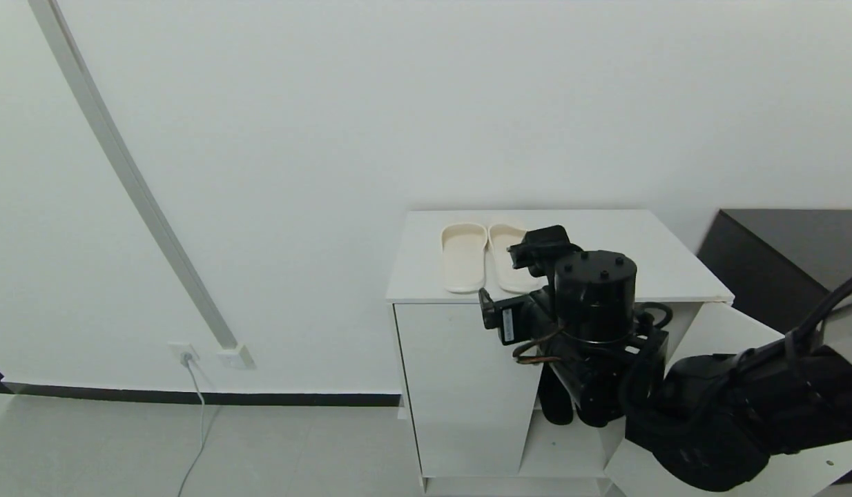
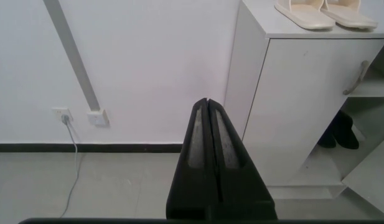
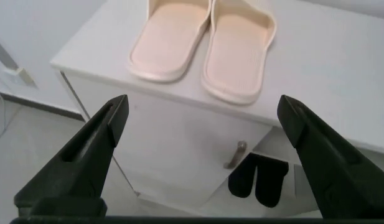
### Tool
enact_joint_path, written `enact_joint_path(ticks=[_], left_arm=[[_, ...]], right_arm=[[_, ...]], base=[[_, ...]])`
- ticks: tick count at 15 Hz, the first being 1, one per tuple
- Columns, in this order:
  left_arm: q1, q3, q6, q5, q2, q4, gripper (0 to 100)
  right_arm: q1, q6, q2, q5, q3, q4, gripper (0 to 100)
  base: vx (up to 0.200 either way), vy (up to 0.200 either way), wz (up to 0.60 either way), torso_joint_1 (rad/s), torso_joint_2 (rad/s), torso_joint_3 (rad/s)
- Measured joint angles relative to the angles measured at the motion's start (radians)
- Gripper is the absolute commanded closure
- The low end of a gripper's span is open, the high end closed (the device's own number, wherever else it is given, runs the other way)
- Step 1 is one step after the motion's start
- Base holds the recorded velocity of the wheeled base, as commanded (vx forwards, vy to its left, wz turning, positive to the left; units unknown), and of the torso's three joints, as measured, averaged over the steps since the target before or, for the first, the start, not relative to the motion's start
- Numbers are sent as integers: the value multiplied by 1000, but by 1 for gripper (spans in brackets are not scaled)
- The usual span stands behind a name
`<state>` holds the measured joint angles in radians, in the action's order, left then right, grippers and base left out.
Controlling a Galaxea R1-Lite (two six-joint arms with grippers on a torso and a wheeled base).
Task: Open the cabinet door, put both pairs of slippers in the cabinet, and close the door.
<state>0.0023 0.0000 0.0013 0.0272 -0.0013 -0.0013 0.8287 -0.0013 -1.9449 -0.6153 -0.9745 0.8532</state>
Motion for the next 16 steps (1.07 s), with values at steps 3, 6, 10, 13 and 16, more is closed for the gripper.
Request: enact_joint_path(ticks=[3, 6, 10, 13, 16], left_arm=[[0, 0, 0, 0, 0, 0, 100], [0, 0, 0, -1, 0, 0, 100], [0, 0, -1, -3, 0, 0, 100], [0, 0, -2, -3, 0, 0, 100], [0, 0, 0, -3, 0, 0, 100]], right_arm=[[4, 28, -3, -2, -57, -69, 0], [4, 184, -4, -3, -136, -315, 0], [7, 258, -3, -1, -203, -426, 0], [5, 280, -18, 1, -213, -424, 0], [1, 314, -73, 0, -240, -369, 0]], base=[[0, 0, 0, 0, 0, 0], [67, 0, 0, 1, -1, 1], [200, 0, 0, -4, 0, 4], [133, 0, 0, 6, 3, 0], [0, 0, 0, 0, 0, 0]])
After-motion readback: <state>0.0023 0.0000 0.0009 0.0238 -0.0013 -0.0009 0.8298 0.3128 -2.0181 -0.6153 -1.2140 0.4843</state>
